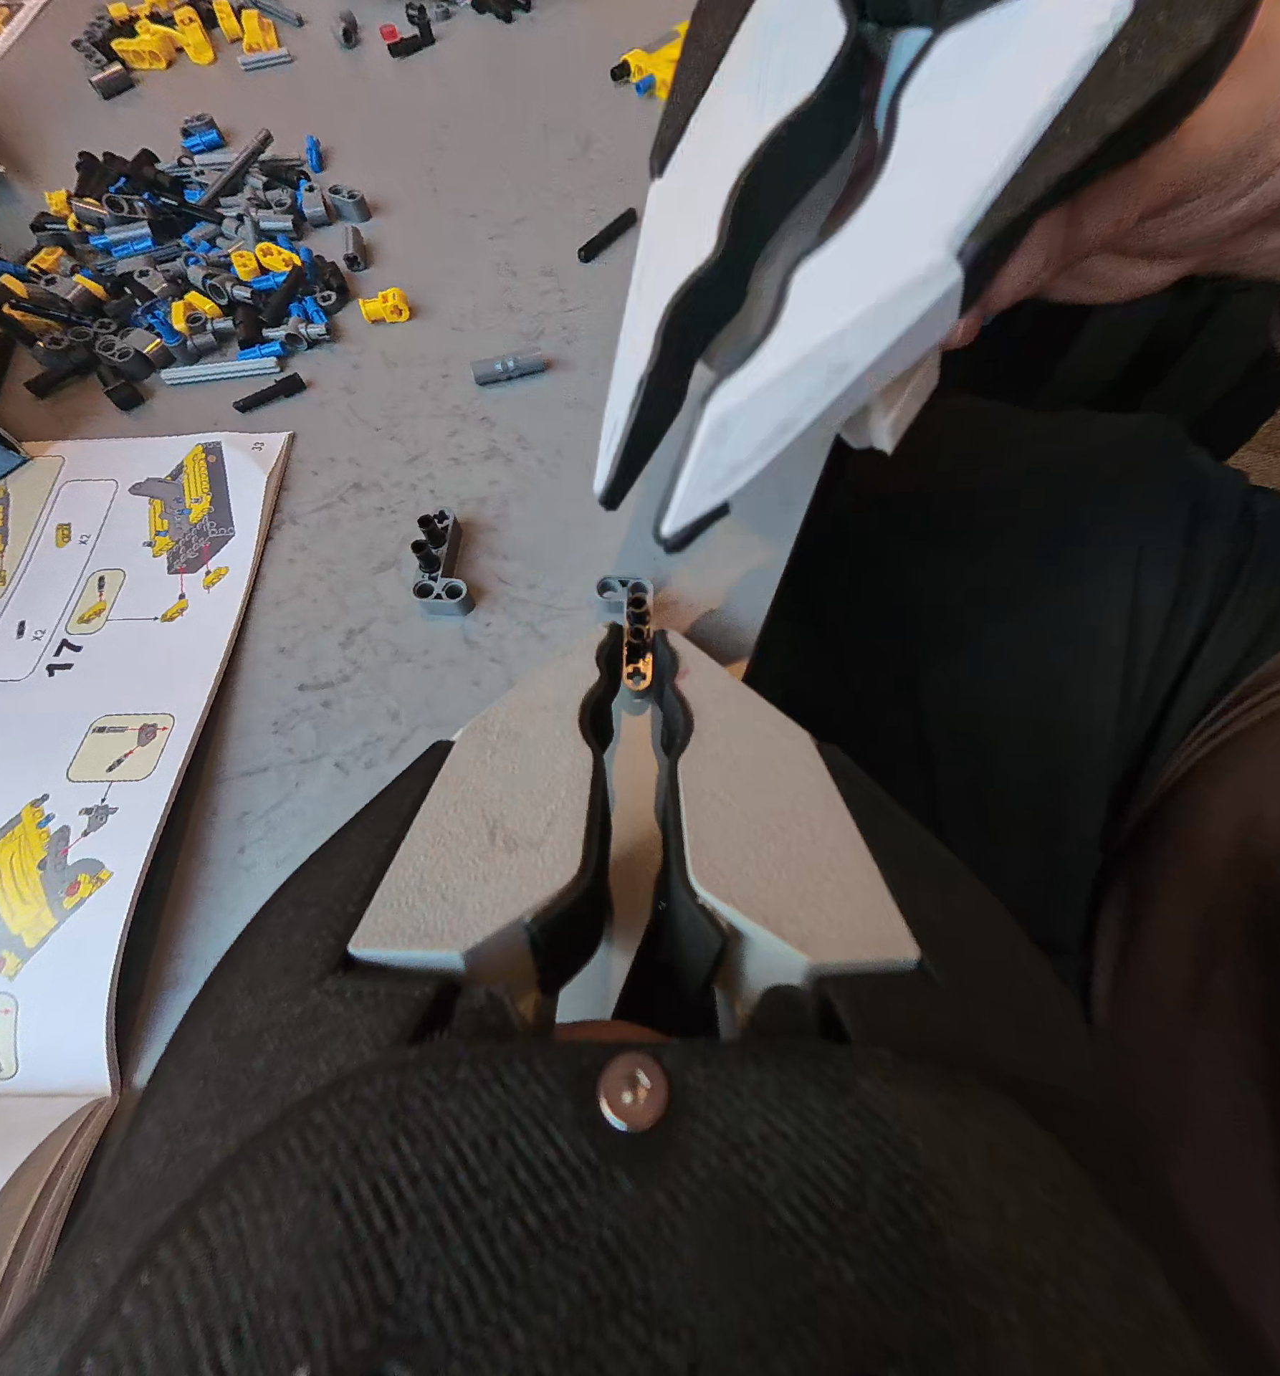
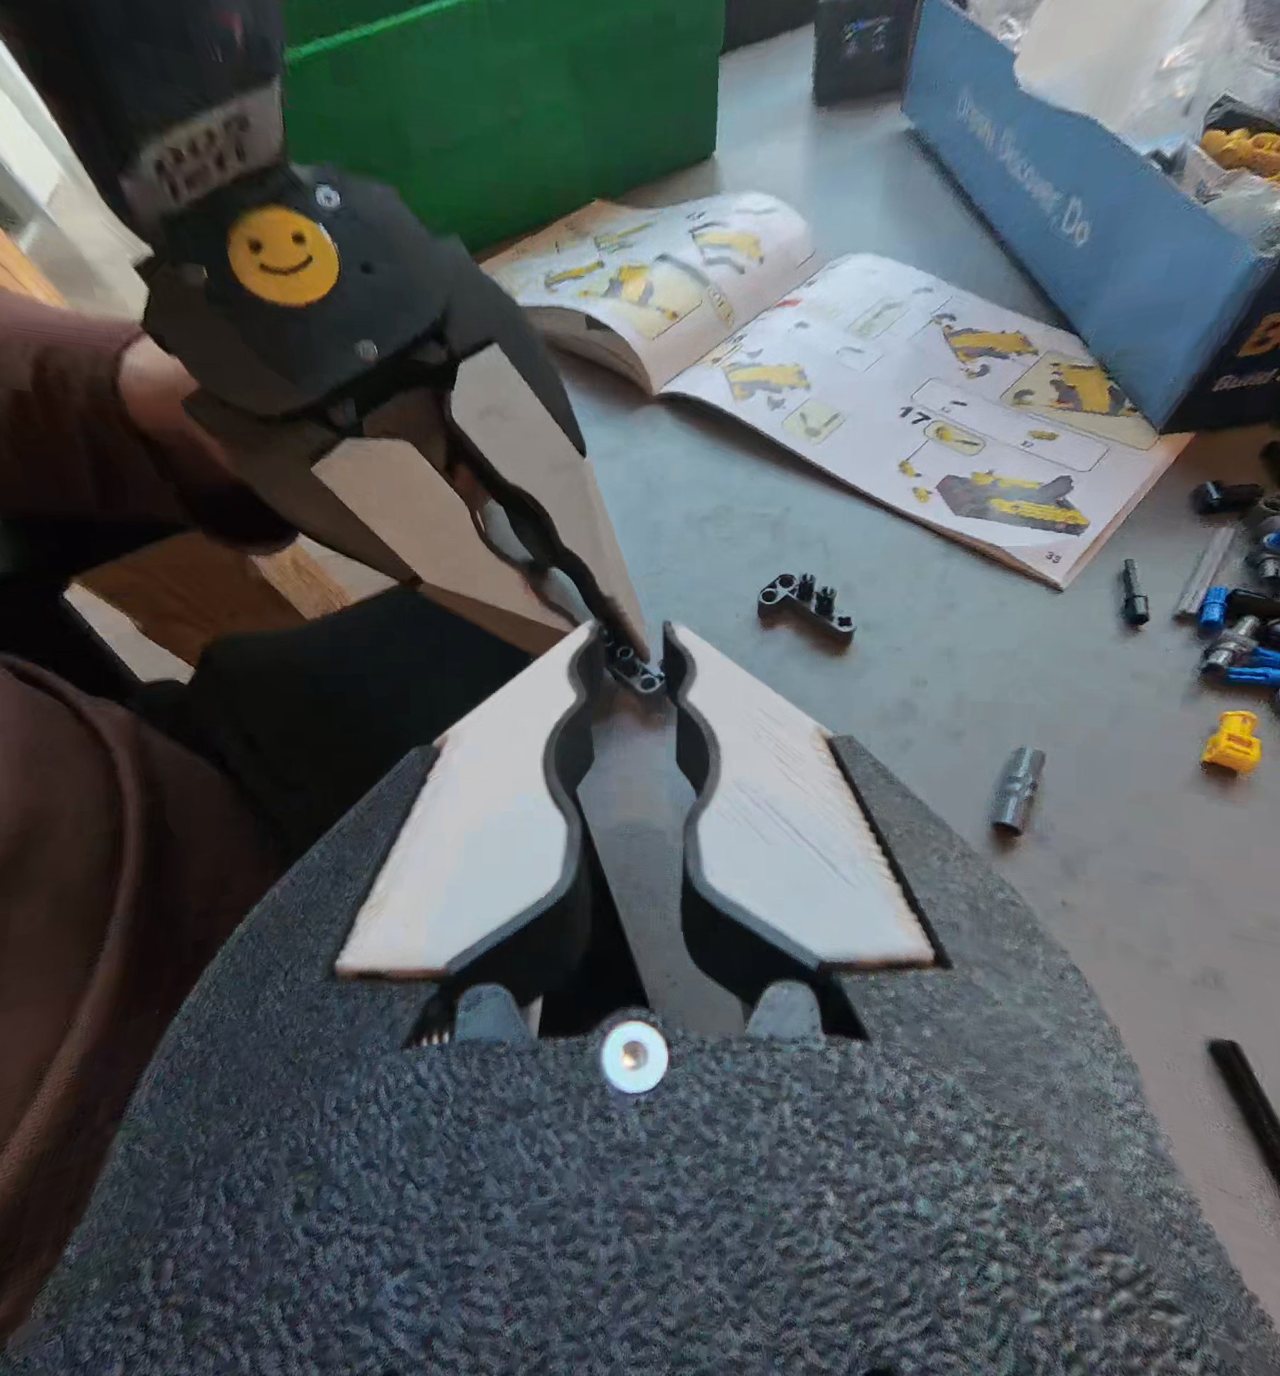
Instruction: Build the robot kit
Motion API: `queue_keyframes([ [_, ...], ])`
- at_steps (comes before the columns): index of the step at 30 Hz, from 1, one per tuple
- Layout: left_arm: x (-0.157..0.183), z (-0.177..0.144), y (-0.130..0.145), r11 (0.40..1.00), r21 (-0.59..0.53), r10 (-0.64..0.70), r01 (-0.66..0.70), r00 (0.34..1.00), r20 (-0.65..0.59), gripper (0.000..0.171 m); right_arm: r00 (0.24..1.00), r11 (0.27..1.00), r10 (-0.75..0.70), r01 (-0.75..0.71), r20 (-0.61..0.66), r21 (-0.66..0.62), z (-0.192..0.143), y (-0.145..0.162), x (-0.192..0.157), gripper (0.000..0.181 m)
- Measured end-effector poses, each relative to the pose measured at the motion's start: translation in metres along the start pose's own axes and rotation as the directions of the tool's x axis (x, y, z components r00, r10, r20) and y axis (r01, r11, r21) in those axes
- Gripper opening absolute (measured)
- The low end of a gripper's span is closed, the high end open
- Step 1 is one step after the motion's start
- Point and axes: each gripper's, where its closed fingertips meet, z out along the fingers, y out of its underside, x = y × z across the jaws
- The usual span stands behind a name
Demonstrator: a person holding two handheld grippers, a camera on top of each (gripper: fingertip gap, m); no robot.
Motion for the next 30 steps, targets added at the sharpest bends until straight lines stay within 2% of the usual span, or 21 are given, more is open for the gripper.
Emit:
queue_keyframes([
  [4, 0.000, 0.000, 0.000, 1.000, -0.001, 0.002, -0.002, 1.000, -0.003, 0.004, 0.996, 0.991, -0.093, 0.091, -0.014, -0.099, 0.012, 0.015, -0.005, 0.007],
  [10, -0.002, 0.000, 0.003, 0.995, -0.011, 0.096, -0.095, 0.993, 0.073, 0.004, 0.998, 0.992, -0.061, 0.059, -0.019, -0.111, 0.016, 0.018, -0.002, 0.002],
  [13, -0.002, 0.000, 0.003, 0.996, -0.007, 0.095, -0.094, 0.993, 0.072, 0.004, 0.995, 0.987, -0.098, 0.095, -0.020, -0.129, 0.016, 0.019, -0.002, 0.009],
  [21, -0.001, 0.000, 0.004, 0.996, -0.016, 0.083, -0.083, 0.995, 0.058, 0.004, 0.990, 0.978, -0.142, 0.138, -0.013, -0.154, 0.021, 0.021, -0.003, 0.003],
  [23, -0.003, 0.000, 0.004, 0.997, -0.025, 0.079, -0.078, 0.995, 0.065, 0.004, 0.983, 0.971, -0.178, 0.168, -0.049, -0.169, 0.021, 0.020, 0.000, 0.001],
  [25, -0.008, 0.001, 0.004, 0.998, -0.030, 0.054, -0.052, 0.994, 0.098, 0.005, 0.940, 0.940, -0.307, 0.274, -0.150, -0.203, 0.023, 0.018, 0.005, 0.001],
  [26, -0.010, 0.001, 0.004, 0.999, -0.026, 0.026, -0.024, 0.994, 0.102, 0.005, 0.930, 0.939, -0.320, 0.284, -0.184, -0.194, 0.023, 0.015, 0.006, 0.000],
  [27, -0.012, 0.000, 0.002, 1.000, 0.000, -0.019, 0.019, 0.995, 0.094, 0.004, 0.945, 0.960, -0.264, 0.237, -0.195, -0.152, 0.023, 0.011, 0.006, 0.000],
  [30, -0.016, -0.007, -0.012, 0.970, 0.120, -0.212, 0.212, 0.977, -0.010, 0.005, 0.992, 0.999, -0.004, 0.009, -0.124, 0.040, 0.018, -0.009, 0.009, 0.000],
])
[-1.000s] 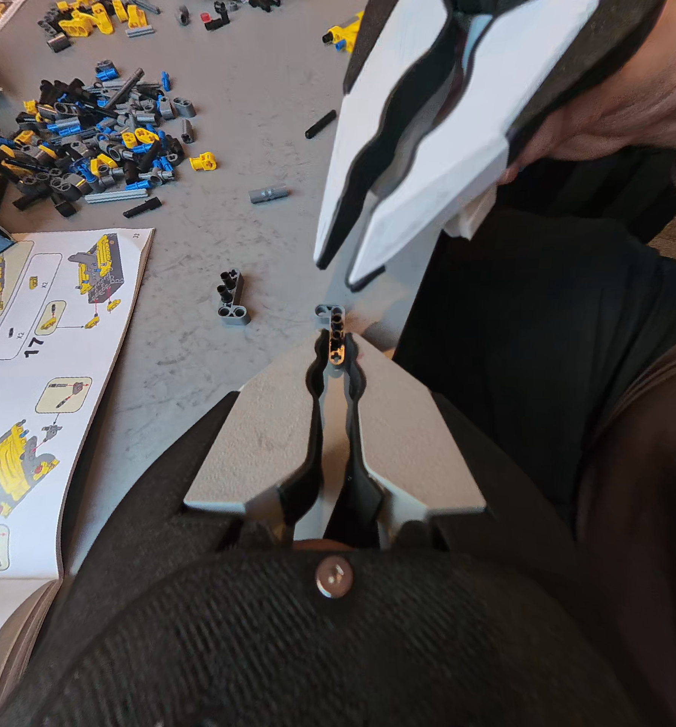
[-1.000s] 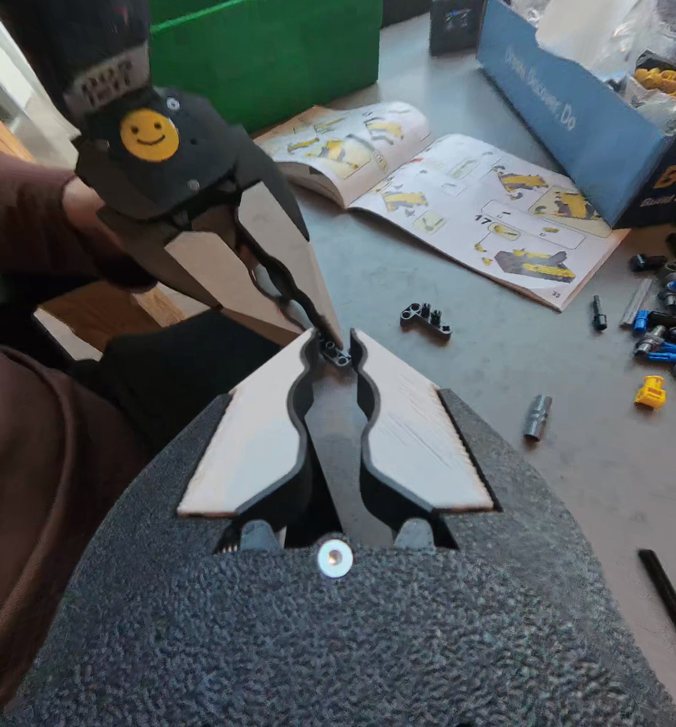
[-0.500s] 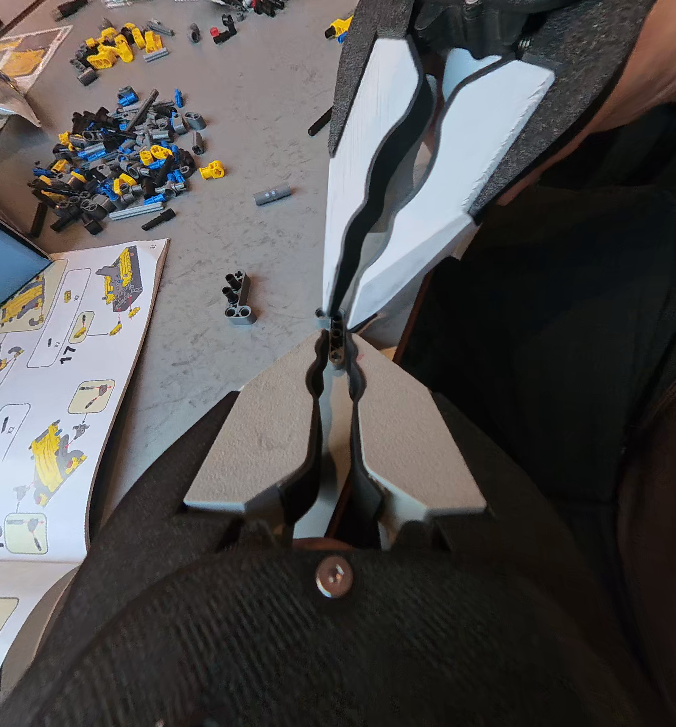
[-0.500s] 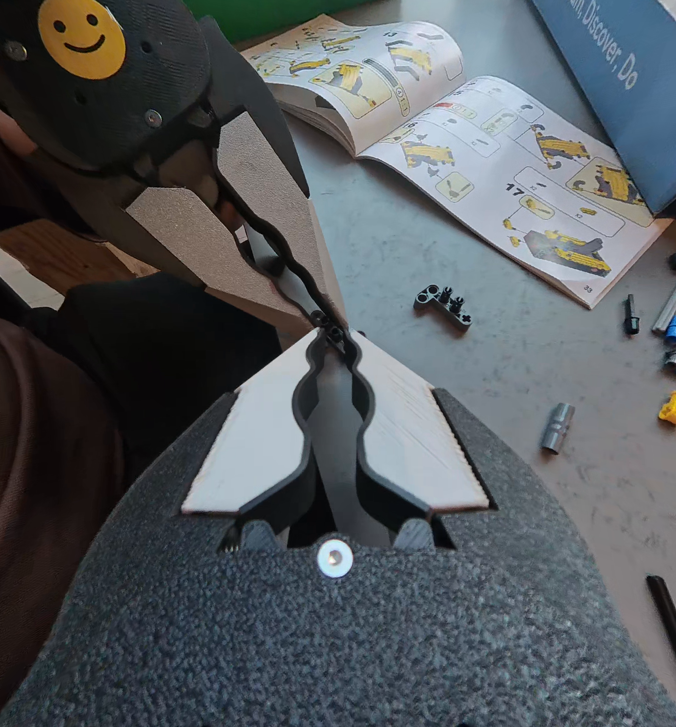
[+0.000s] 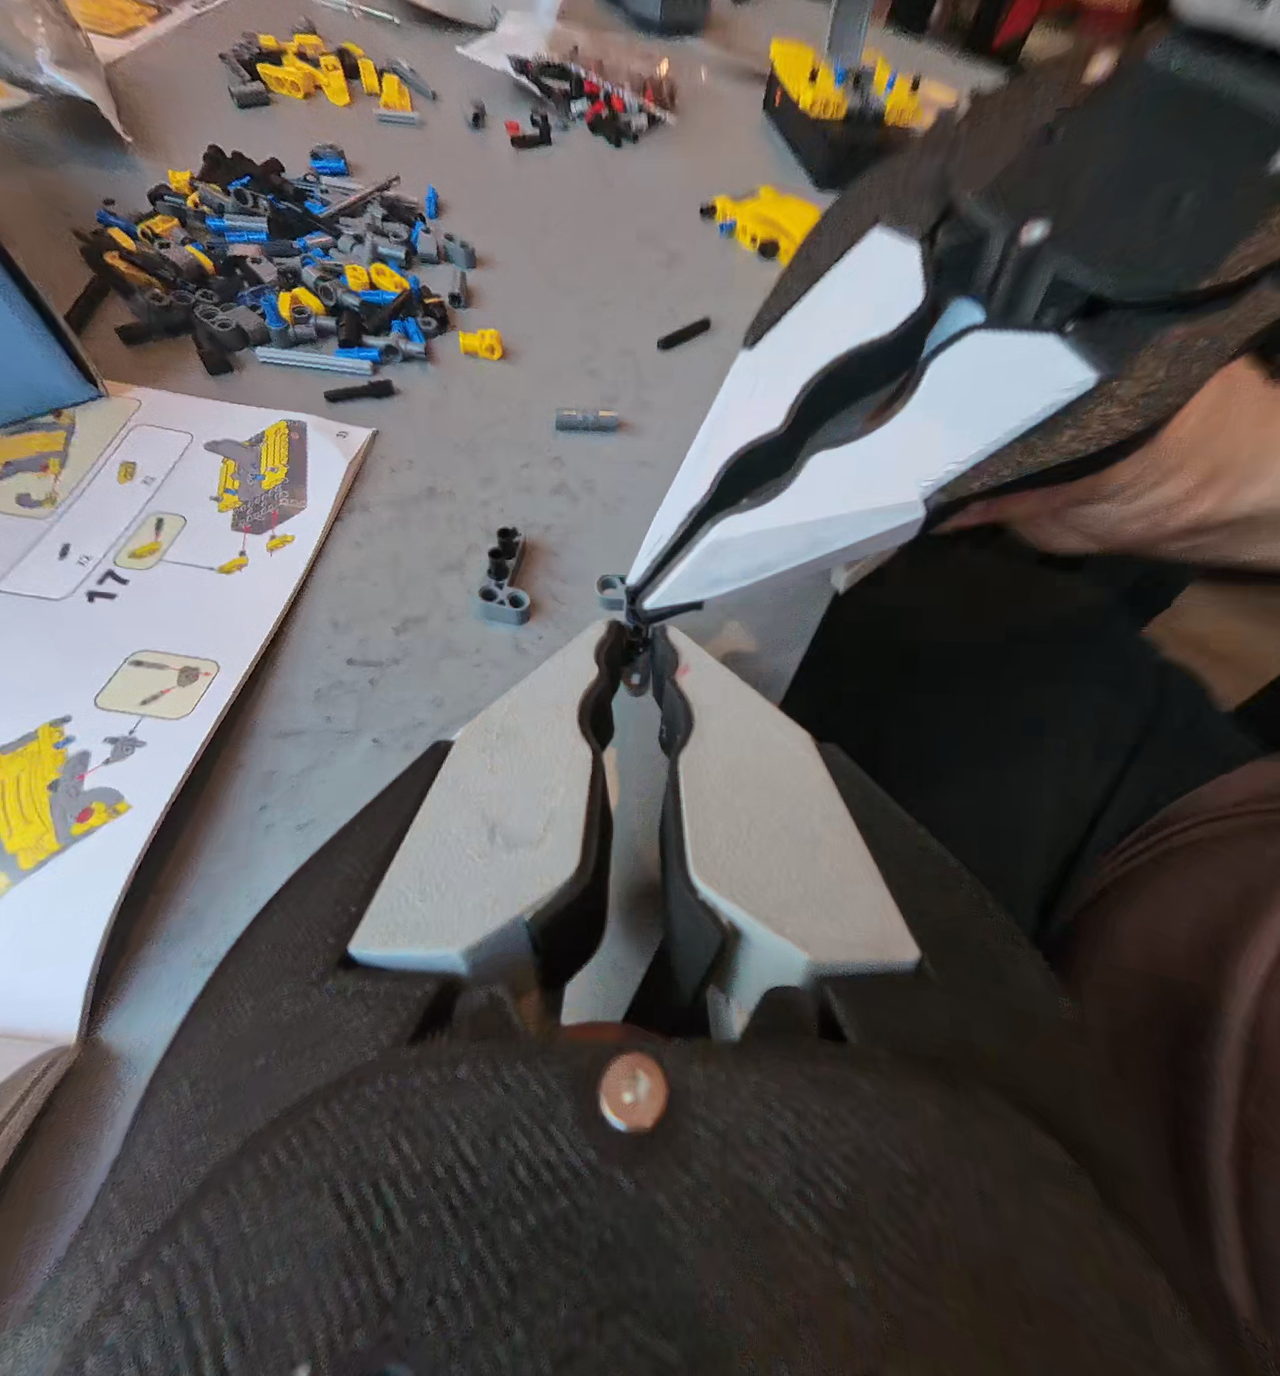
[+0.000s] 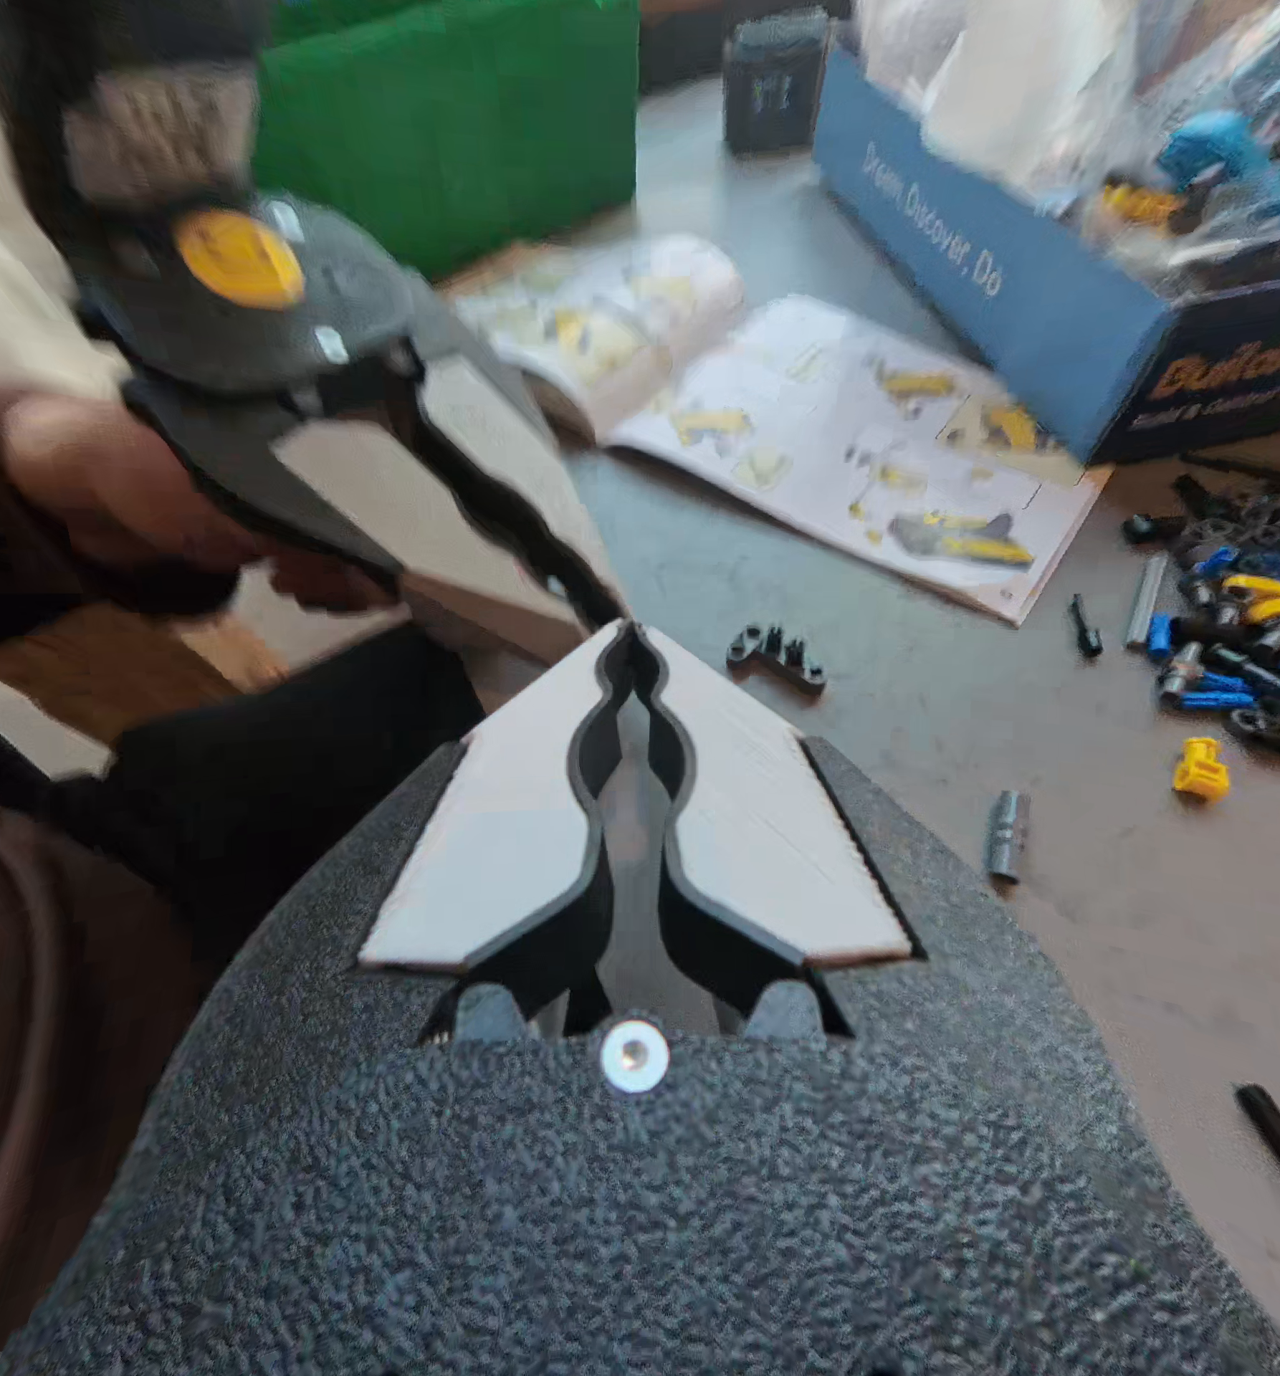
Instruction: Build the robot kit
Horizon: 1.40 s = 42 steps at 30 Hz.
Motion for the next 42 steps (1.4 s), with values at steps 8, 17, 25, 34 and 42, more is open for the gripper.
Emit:
queue_keyframes([
  [8, 0.003, 0.007, 0.005, 0.999, -0.032, -0.012, 0.012, 1.000, -0.008, 0.005, 0.985, 0.986, 0.154, -0.158, 0.074, 0.053, -0.016, -0.014, 0.021, 0.000],
  [17, -0.002, -0.011, -0.014, 0.949, 0.073, -0.289, 0.306, 0.939, -0.185, 0.005, 0.997, 0.988, -0.072, 0.067, -0.032, -0.140, -0.013, 0.016, 0.020, 0.019],
  [25, -0.018, -0.018, -0.015, 0.932, 0.096, -0.334, 0.348, 0.932, -0.137, 0.005, 0.944, 0.938, -0.206, 0.116, -0.256, -0.327, -0.017, 0.036, 0.048, 0.016],
  [34, -0.019, -0.012, -0.006, 0.969, 0.054, -0.238, 0.240, 0.971, -0.035, 0.004, 0.943, 0.941, -0.194, 0.100, -0.270, -0.324, -0.016, 0.040, 0.049, 0.015],
  [42, -0.040, -0.008, 0.007, 0.984, -0.134, 0.153, -0.116, 0.940, 0.306, 0.004, 0.938, 0.947, -0.193, 0.101, -0.287, -0.304, -0.015, 0.040, 0.048, 0.015],
])
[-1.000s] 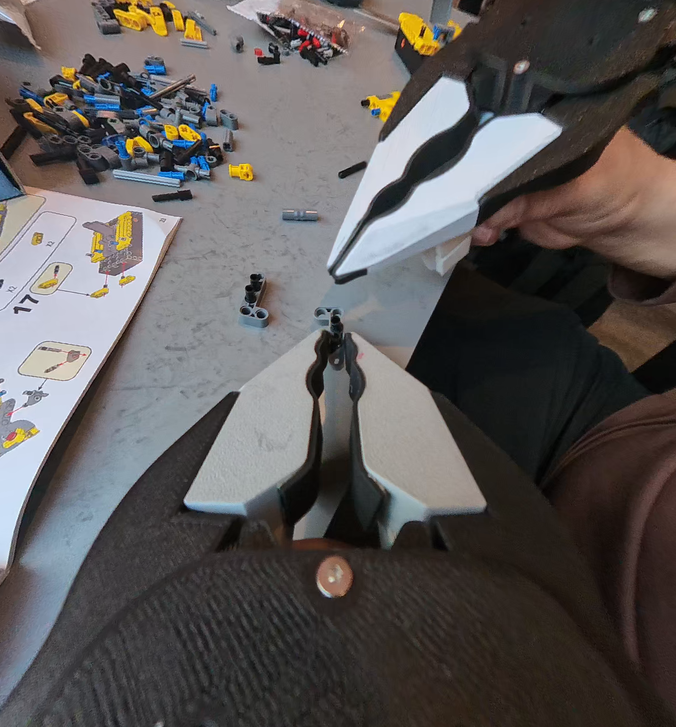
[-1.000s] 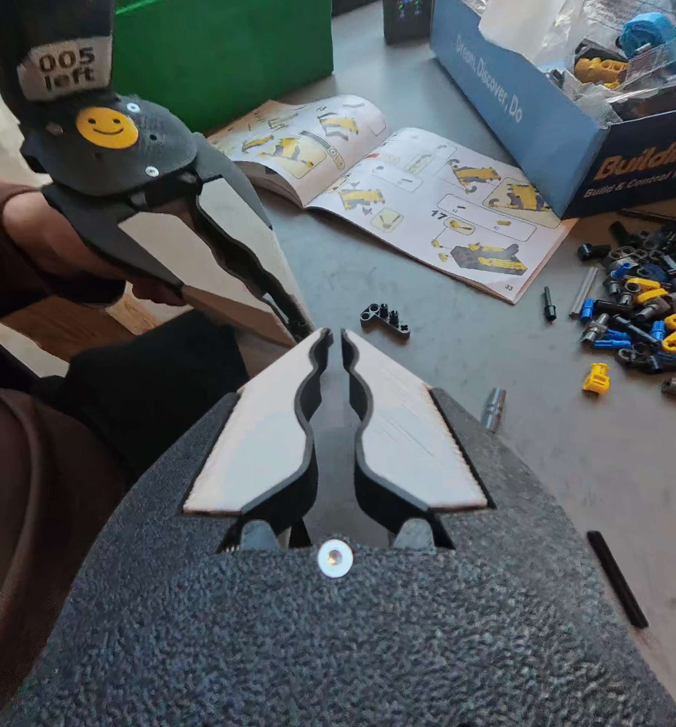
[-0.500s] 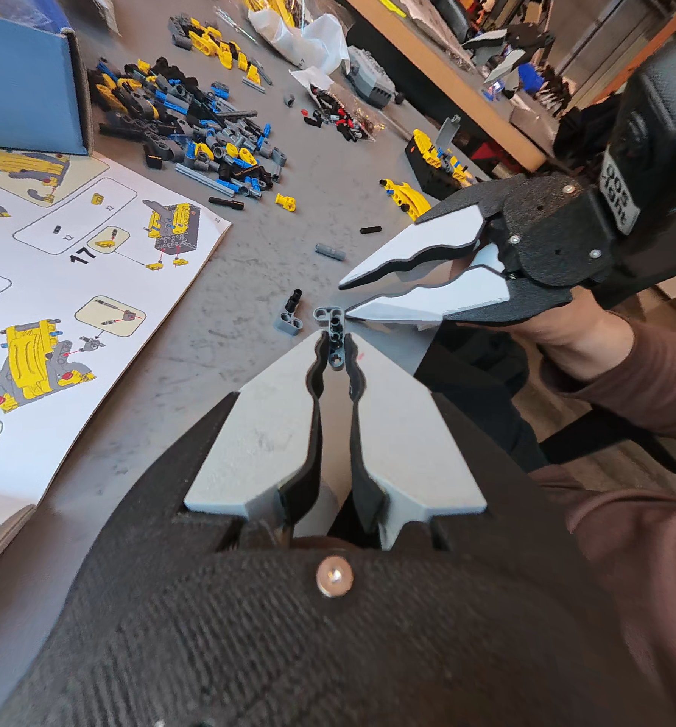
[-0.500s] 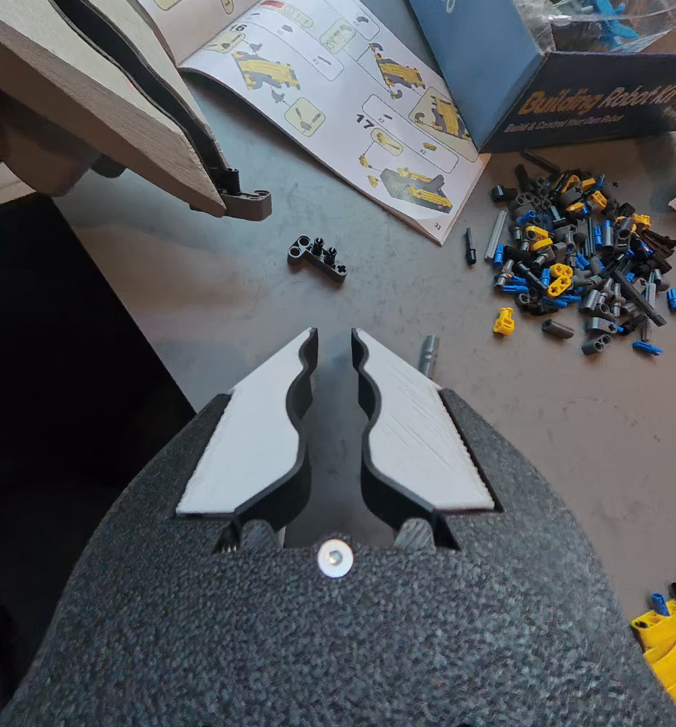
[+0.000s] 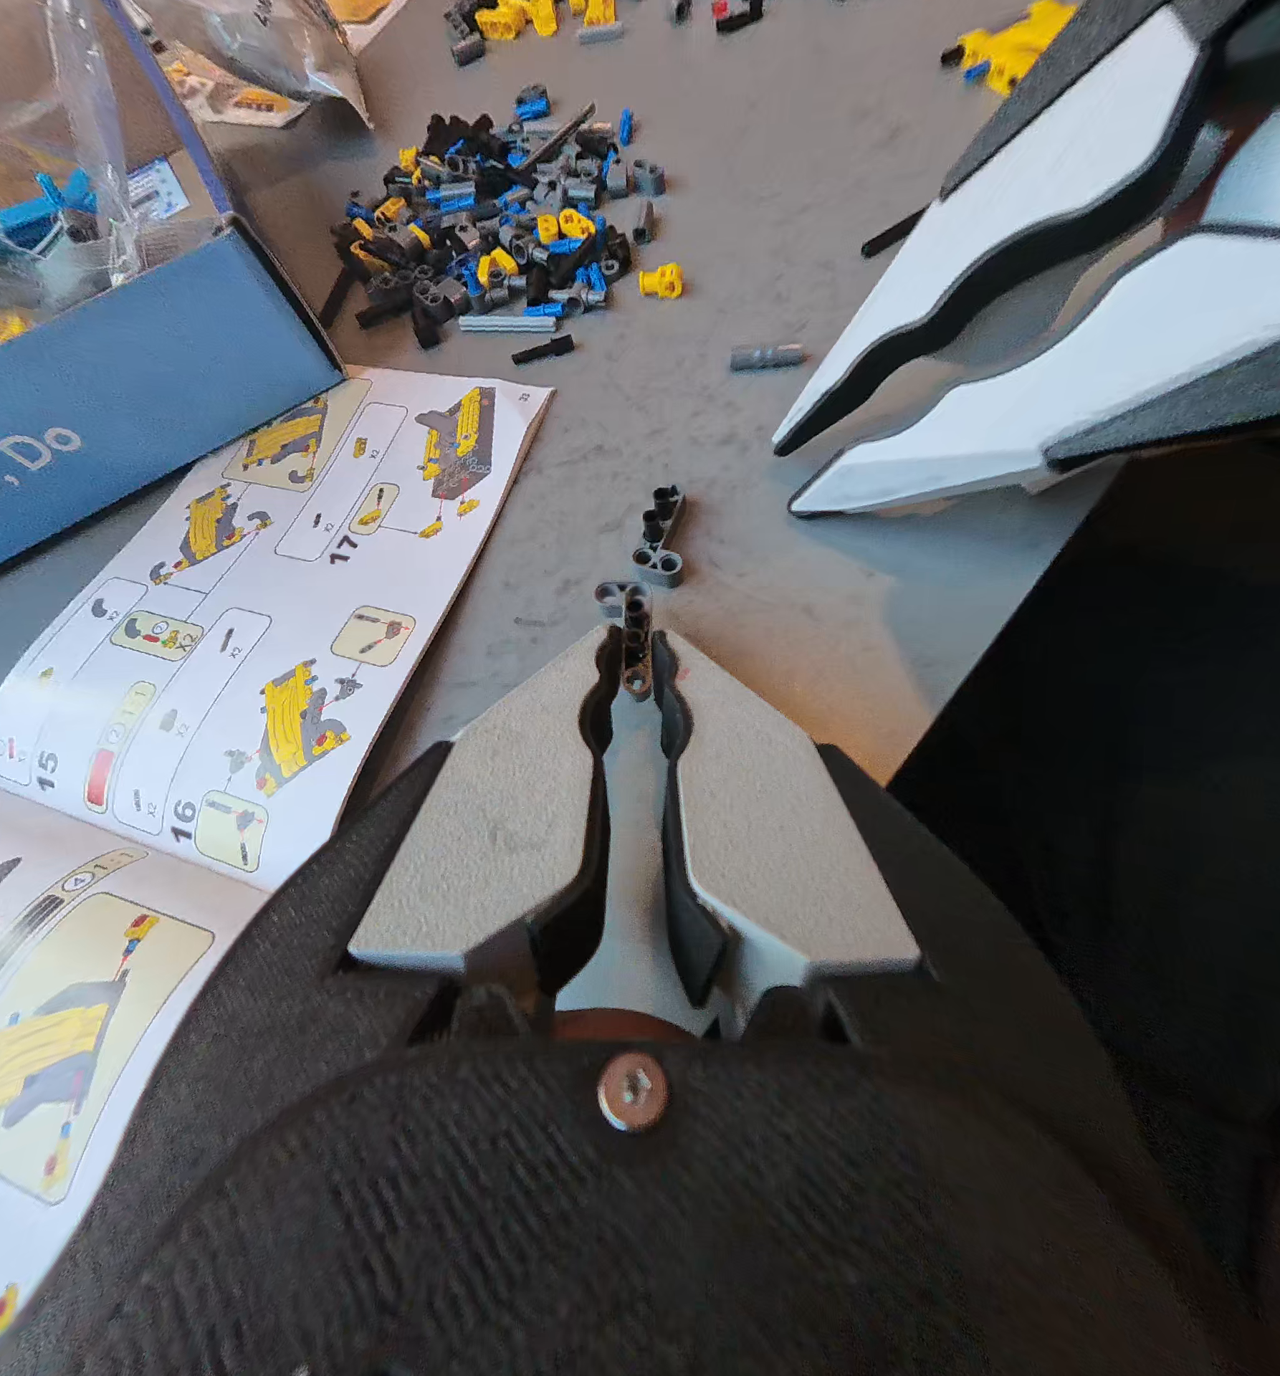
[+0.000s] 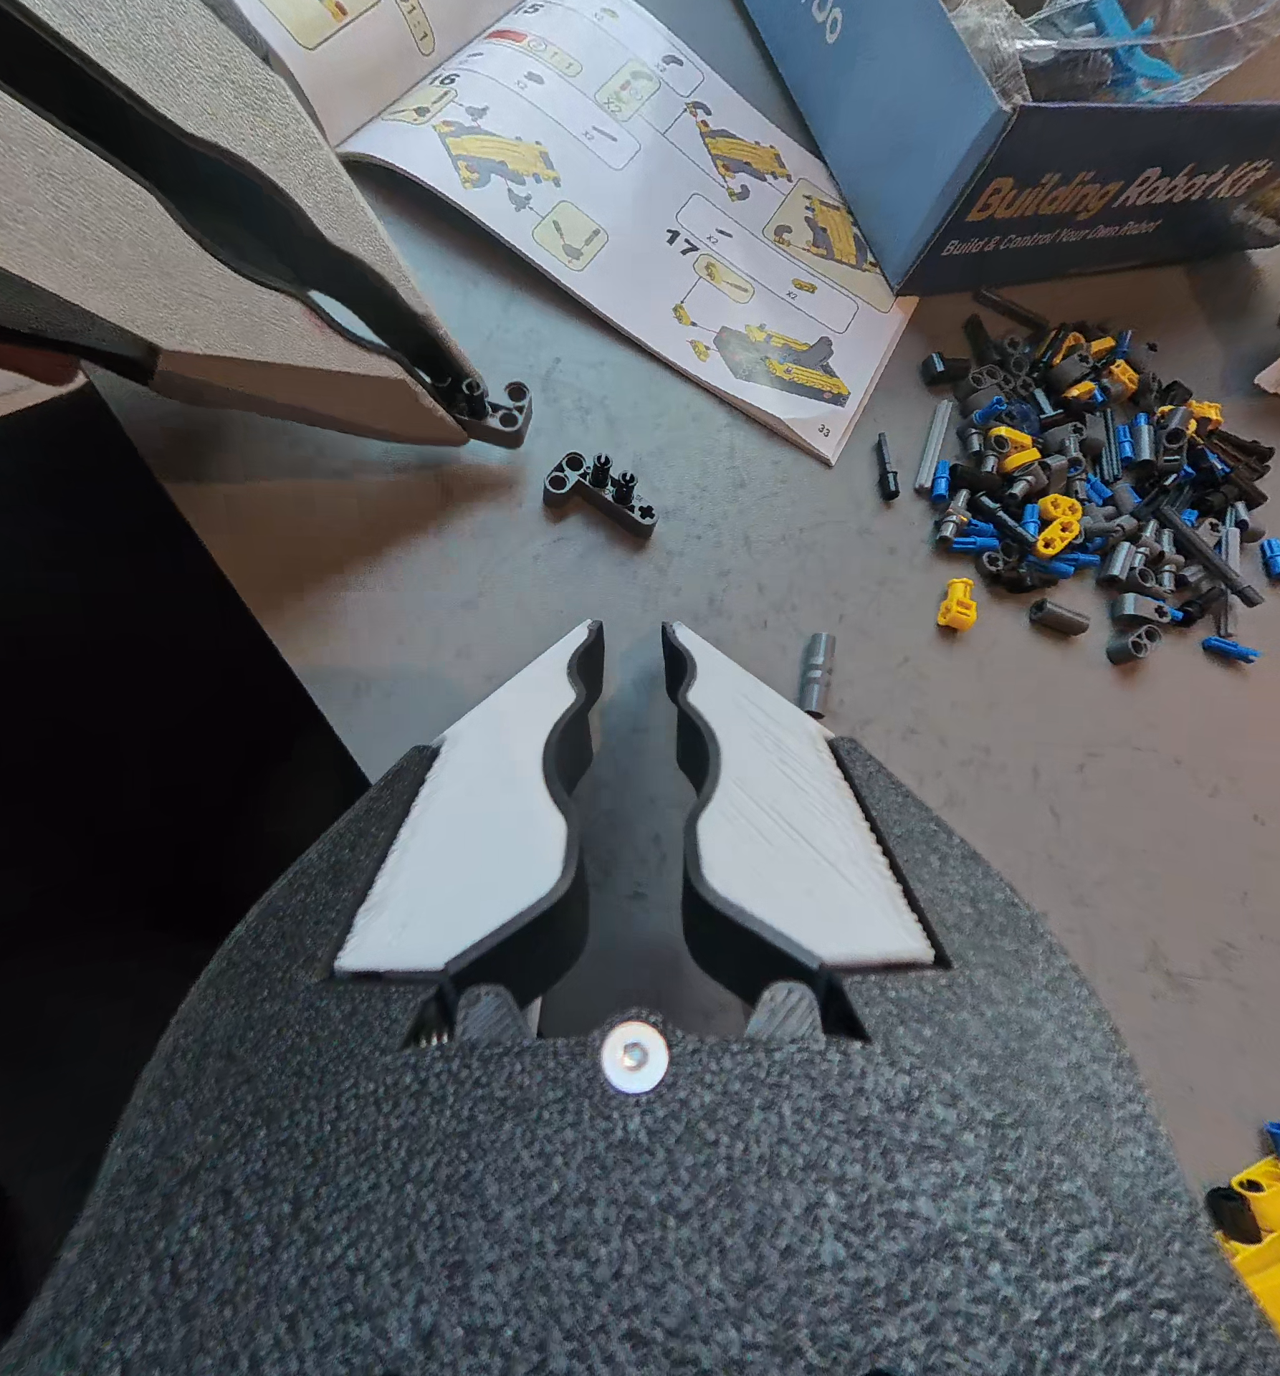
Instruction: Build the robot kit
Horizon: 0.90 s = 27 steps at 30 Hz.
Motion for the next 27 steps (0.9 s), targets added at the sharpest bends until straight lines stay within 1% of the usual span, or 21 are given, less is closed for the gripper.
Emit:
queue_keyframes([
  [3, 0.001, 0.003, 0.006, 0.999, -0.035, 0.022, -0.022, 1.000, 0.002, 0.005, 1.000, 1.000, -0.004, 0.004, -0.003, 0.000, 0.000, 0.000, -0.001, 0.014],
  [6, 0.000, 0.003, 0.005, 0.999, -0.035, 0.038, -0.038, 0.999, 0.011, 0.004, 1.000, 1.000, -0.007, 0.007, -0.006, 0.002, 0.000, 0.000, -0.001, 0.014],
  [8, 0.004, 0.003, 0.004, 0.999, -0.025, 0.025, -0.026, 0.999, -0.021, 0.004, 1.000, 1.000, -0.010, 0.010, -0.001, 0.006, 0.000, -0.001, -0.001, 0.014],
  [10, 0.009, 0.000, -0.002, 0.998, 0.006, -0.057, 0.058, 0.994, -0.092, 0.005, 1.000, 0.999, -0.028, 0.028, 0.009, 0.017, 0.000, -0.002, -0.002, 0.017],
  [11, 0.013, -0.003, -0.007, 0.990, 0.024, -0.130, 0.136, 0.978, -0.163, 0.005, 0.998, 0.998, -0.053, 0.052, 0.025, 0.037, 0.000, -0.005, -0.006, 0.028],
  [12, 0.020, -0.007, -0.013, 0.973, 0.035, -0.212, 0.229, 0.941, -0.264, 0.004, 0.996, 0.995, -0.076, 0.072, 0.055, 0.068, -0.002, -0.009, -0.012, 0.030],
  [13, 0.026, -0.013, -0.020, 0.945, 0.040, -0.288, 0.324, 0.884, -0.369, 0.005, 0.991, 0.990, -0.095, 0.085, 0.094, 0.110, -0.006, -0.016, -0.020, 0.032],
  [14, 0.031, -0.019, -0.027, 0.910, 0.033, -0.352, 0.412, 0.813, -0.464, 0.004, 0.985, 0.983, -0.116, 0.095, 0.132, 0.154, -0.010, -0.023, -0.028, 0.035],
  [15, 0.037, -0.026, -0.033, 0.874, 0.001, -0.403, 0.485, 0.726, -0.557, 0.004, 0.979, 0.976, -0.138, 0.108, 0.151, 0.190, -0.014, -0.028, -0.032, 0.037],
  [17, 0.053, -0.043, -0.040, 0.804, -0.123, -0.474, 0.581, 0.502, -0.723, 0.005, 0.966, 0.950, -0.200, 0.152, 0.161, 0.271, -0.024, -0.039, -0.037, 0.039],
  [18, 0.056, -0.049, -0.044, 0.765, -0.168, -0.497, 0.622, 0.404, -0.768, 0.005, 0.961, 0.937, -0.224, 0.167, 0.163, 0.307, -0.030, -0.044, -0.039, 0.038],
  [19, 0.057, -0.053, -0.047, 0.730, -0.199, -0.514, 0.654, 0.333, -0.790, 0.005, 0.953, 0.925, -0.243, 0.171, 0.181, 0.341, -0.036, -0.048, -0.044, 0.036],
  [20, 0.058, -0.054, -0.048, 0.708, -0.227, -0.526, 0.669, 0.284, -0.802, 0.004, 0.943, 0.910, -0.260, 0.168, 0.207, 0.380, -0.042, -0.053, -0.049, 0.027],
  [21, 0.061, -0.058, -0.049, 0.695, -0.256, -0.526, 0.672, 0.231, -0.818, 0.004, 0.936, 0.897, -0.267, 0.154, 0.230, 0.415, -0.049, -0.057, -0.053, 0.024],
  [23, 0.064, -0.067, -0.055, 0.660, -0.305, -0.516, 0.686, 0.120, -0.848, 0.004, 0.923, 0.888, -0.254, 0.105, 0.287, 0.447, -0.058, -0.062, -0.056, 0.021],
  [24, 0.066, -0.069, -0.057, 0.653, -0.318, -0.510, 0.687, 0.088, -0.856, 0.004, 0.912, 0.886, -0.251, 0.082, 0.324, 0.456, -0.061, -0.062, -0.059, 0.016],
  [25, 0.066, -0.071, -0.058, 0.652, -0.322, -0.503, 0.687, 0.074, -0.861, 0.004, 0.903, 0.887, -0.246, 0.063, 0.352, 0.458, -0.063, -0.061, -0.061, 0.014],
  [27, 0.067, -0.070, -0.058, 0.649, -0.325, -0.502, 0.687, 0.067, -0.862, 0.004, 0.898, 0.891, -0.227, 0.035, 0.377, 0.453, -0.064, -0.060, -0.061, 0.012],
])
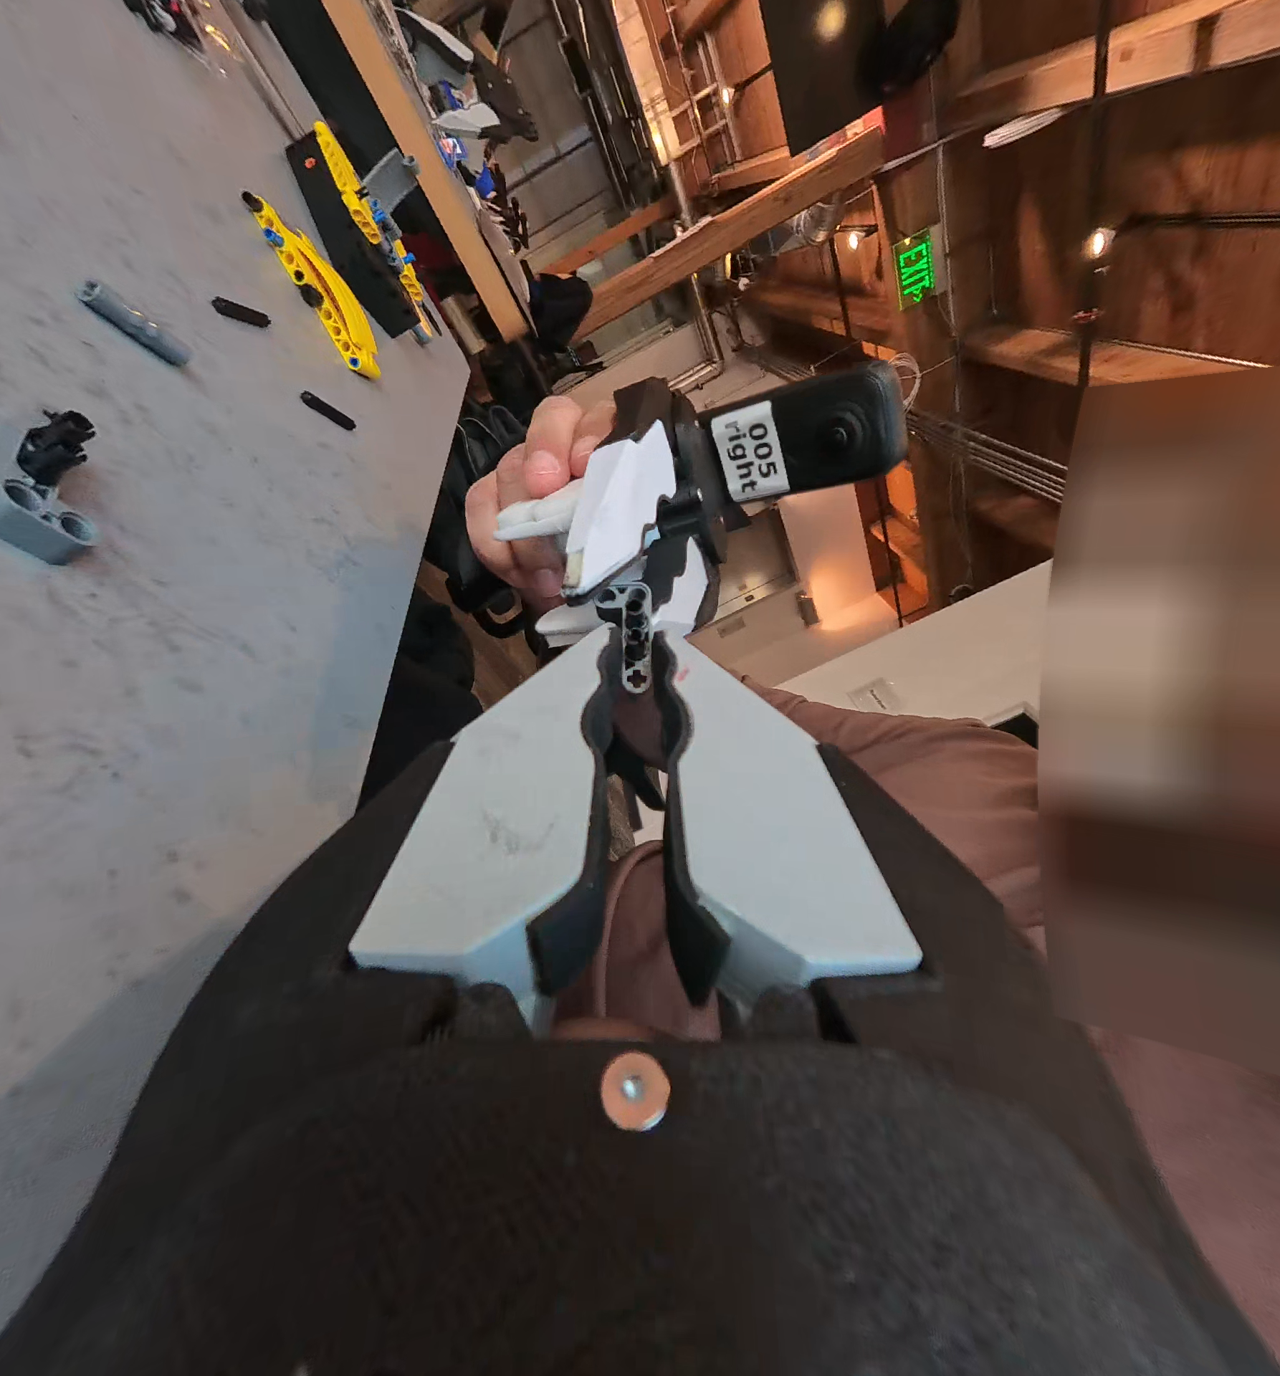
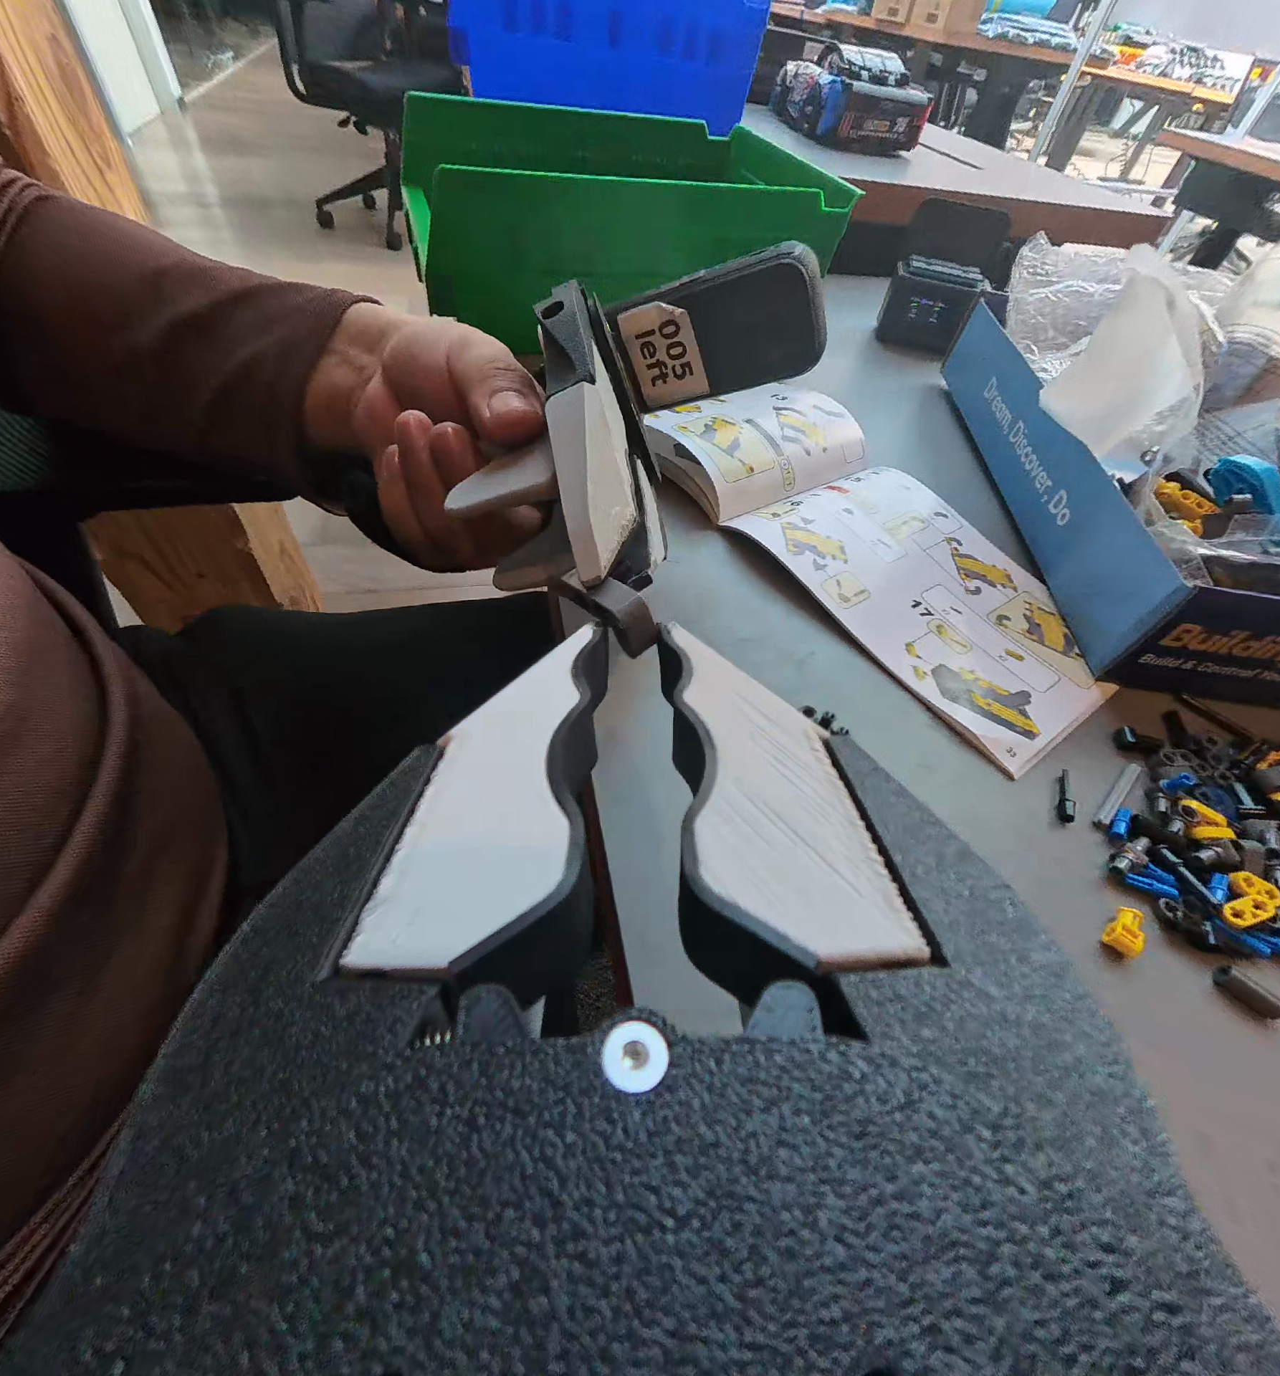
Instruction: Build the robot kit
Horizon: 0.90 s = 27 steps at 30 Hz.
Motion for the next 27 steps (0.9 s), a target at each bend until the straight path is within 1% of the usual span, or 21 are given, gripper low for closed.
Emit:
queue_keyframes([
  [2, -0.002, -0.001, -0.002, 1.000, 0.009, -0.004, 0.004, 1.000, 0.006, 0.004, 0.999, 0.999, 0.050, -0.050, 0.012, -0.007, 0.000, 0.003, 0.002, 0.010],
  [3, -0.007, -0.003, -0.003, 1.000, 0.016, 0.008, -0.008, 0.999, 0.040, 0.006, 0.997, 0.997, 0.082, -0.082, 0.008, -0.018, 0.001, 0.005, 0.005, 0.010],
  [5, -0.021, -0.008, -0.008, 0.998, 0.024, 0.057, -0.061, 0.988, 0.144, 0.008, 0.991, 0.990, 0.136, -0.137, -0.017, -0.040, 0.001, 0.011, 0.013, 0.009],
  [7, -0.032, -0.014, -0.013, 0.988, 0.011, 0.148, -0.157, 0.953, 0.264, 0.001, 0.980, 0.979, 0.195, -0.197, -0.028, -0.057, 0.002, 0.017, 0.019, 0.009],
  [8, -0.041, -0.018, -0.015, 0.978, -0.015, 0.201, -0.209, 0.917, 0.345, 0.000, 0.970, 0.968, 0.242, -0.243, -0.021, -0.058, 0.002, 0.019, 0.020, 0.009],
  [9, -0.051, -0.024, -0.016, 0.963, -0.058, 0.263, -0.264, 0.864, 0.430, 0.000, 0.956, 0.955, 0.292, -0.292, -0.012, -0.051, 0.002, 0.019, 0.022, 0.009],
  [10, -0.059, -0.028, -0.017, 0.940, -0.114, 0.334, -0.322, 0.800, 0.498, 0.008, 0.943, 0.942, 0.334, -0.334, -0.005, -0.043, 0.002, 0.019, 0.024, 0.009],
  [11, -0.062, -0.030, -0.016, 0.910, -0.177, 0.409, -0.375, 0.743, 0.530, 0.016, 0.933, 0.932, 0.360, -0.360, -0.003, -0.039, 0.002, 0.020, 0.025, 0.009],
  [12, -0.060, -0.029, -0.012, 0.881, -0.232, 0.471, -0.413, 0.708, 0.526, 0.018, 0.927, 0.927, 0.374, -0.374, -0.006, -0.041, 0.002, 0.021, 0.027, 0.009],
  [13, -0.057, -0.025, -0.009, 0.858, -0.266, 0.512, -0.439, 0.692, 0.509, 0.020, 0.924, 0.923, 0.381, -0.381, -0.012, -0.053, 0.002, 0.024, 0.027, 0.009],
  [14, -0.054, -0.022, -0.008, 0.845, -0.277, 0.533, -0.457, 0.685, 0.496, 0.022, 0.923, 0.920, 0.385, -0.386, -0.017, -0.066, 0.003, 0.027, 0.027, 0.009],
  [15, -0.052, -0.018, -0.007, 0.839, -0.272, 0.543, -0.472, 0.686, 0.484, 0.023, 0.922, 0.919, 0.388, -0.388, -0.014, -0.073, 0.005, 0.029, 0.026, 0.009],
  [17, -0.049, -0.014, -0.007, 0.838, -0.260, 0.544, -0.480, 0.697, 0.467, 0.020, 0.920, 0.918, 0.391, -0.390, 0.005, -0.074, 0.008, 0.028, 0.021, 0.009],
  [18, -0.050, -0.014, -0.006, 0.842, -0.259, 0.538, -0.474, 0.703, 0.464, 0.017, 0.922, 0.919, 0.387, -0.386, 0.001, -0.077, 0.010, 0.029, 0.021, 0.009],
  [20, -0.050, -0.013, -0.005, 0.843, -0.255, 0.537, -0.474, 0.713, 0.451, 0.007, 0.930, 0.926, 0.368, -0.368, -0.019, -0.086, 0.012, 0.031, 0.021, 0.009],
  [21, -0.050, -0.013, -0.006, 0.841, -0.251, 0.540, -0.480, 0.708, 0.454, 0.006, 0.932, 0.928, 0.361, -0.362, -0.025, -0.088, 0.012, 0.032, 0.022, 0.009],
  [24, -0.050, -0.014, -0.006, 0.807, -0.281, 0.588, -0.519, 0.665, 0.460, 0.006, 0.932, 0.928, 0.362, -0.361, -0.015, -0.092, 0.012, 0.034, 0.021, 0.009],
  [27, -0.050, -0.013, -0.005, 0.746, -0.342, 0.663, -0.571, 0.591, 0.460, 0.006, 0.939, 0.936, 0.344, -0.344, -0.007, -0.075, 0.010, 0.032, 0.021, 0.010],
])
